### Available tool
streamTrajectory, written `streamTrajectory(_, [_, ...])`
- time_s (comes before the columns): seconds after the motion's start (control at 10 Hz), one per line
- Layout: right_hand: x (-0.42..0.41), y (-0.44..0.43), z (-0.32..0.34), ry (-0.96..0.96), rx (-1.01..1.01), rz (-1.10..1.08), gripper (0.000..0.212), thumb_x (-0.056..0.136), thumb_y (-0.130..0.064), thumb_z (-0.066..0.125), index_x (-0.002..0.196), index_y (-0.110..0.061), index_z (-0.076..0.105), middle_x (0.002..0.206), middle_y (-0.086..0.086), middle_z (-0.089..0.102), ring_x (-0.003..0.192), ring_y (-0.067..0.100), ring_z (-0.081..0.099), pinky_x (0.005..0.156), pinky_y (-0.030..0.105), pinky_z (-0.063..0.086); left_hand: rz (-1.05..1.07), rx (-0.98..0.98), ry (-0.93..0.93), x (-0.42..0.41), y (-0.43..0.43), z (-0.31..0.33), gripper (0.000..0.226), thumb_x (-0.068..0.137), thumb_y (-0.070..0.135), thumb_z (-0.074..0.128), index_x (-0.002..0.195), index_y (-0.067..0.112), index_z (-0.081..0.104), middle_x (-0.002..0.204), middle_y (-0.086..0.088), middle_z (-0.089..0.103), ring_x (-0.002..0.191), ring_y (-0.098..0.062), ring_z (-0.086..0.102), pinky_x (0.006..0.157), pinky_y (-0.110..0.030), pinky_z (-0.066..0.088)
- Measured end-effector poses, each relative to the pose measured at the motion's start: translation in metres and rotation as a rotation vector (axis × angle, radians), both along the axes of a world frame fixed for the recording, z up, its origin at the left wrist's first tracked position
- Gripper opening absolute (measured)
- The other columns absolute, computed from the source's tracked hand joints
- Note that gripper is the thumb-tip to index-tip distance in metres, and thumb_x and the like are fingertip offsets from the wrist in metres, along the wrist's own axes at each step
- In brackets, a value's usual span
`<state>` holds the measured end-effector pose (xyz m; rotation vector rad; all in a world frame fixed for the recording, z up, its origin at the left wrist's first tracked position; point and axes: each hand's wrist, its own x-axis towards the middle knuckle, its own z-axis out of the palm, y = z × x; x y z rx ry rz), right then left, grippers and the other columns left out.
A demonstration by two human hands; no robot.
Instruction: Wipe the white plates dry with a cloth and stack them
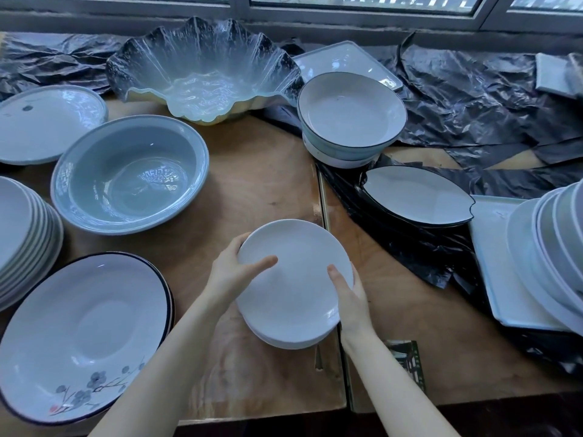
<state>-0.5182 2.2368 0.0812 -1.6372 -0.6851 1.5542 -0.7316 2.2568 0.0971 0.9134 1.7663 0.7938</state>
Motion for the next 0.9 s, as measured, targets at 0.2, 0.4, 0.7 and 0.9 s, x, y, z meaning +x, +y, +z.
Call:
streamTrajectory(0.2, [-0.005,0.006,-0.003,0.109,-0.034,-0.120,0.066,0.083,-0.048,0.071,0.142,-0.030,0.049,0.127,-0.001,0.067,0.112,0.024,0.066,0.097,0.051,0.054,0.024,-0.008,-0.042,0.000,-0.006,-0.005,0.069,0.053,0.061,0.084,0.115,0.047,0.058,0.110,0.020,0.067,0.102,-0.006,0.066,0.086,-0.038,0.057])
streamTrajectory(0.4, [-0.007,0.008,-0.003,0.090,-0.045,-0.146,0.056,0.089,-0.047,0.069,0.140,-0.032,0.051,0.124,-0.004,0.067,0.109,0.022,0.067,0.090,0.045,0.057,0.070,0.017,-0.042,0.004,-0.011,-0.011,0.066,0.054,0.060,0.084,0.113,0.051,0.056,0.107,0.024,0.066,0.099,0.001,0.064,0.078,-0.029,0.056])
streamTrajectory(0.7, [-0.001,0.009,0.002,0.011,-0.022,-0.048,0.049,0.091,-0.040,0.067,0.137,-0.028,0.054,0.124,-0.003,0.067,0.111,0.020,0.065,0.096,0.046,0.054,0.039,0.046,0.016,0.003,-0.010,-0.010,0.057,0.072,0.051,0.078,0.123,0.044,0.054,0.110,0.023,0.064,0.104,-0.002,0.062,0.080,-0.028,0.052])
streamTrajectory(0.9, [0.011,0.018,0.018,-0.151,0.035,0.172,0.048,0.094,-0.038,0.063,0.137,-0.020,0.053,0.131,0.001,0.062,0.115,0.020,0.061,0.099,0.045,0.052,-0.065,-0.039,0.290,0.005,-0.006,0.006,0.066,0.086,0.046,0.068,0.143,0.026,0.041,0.134,0.002,0.057,0.114,-0.016,0.053,0.087,-0.032,0.043])
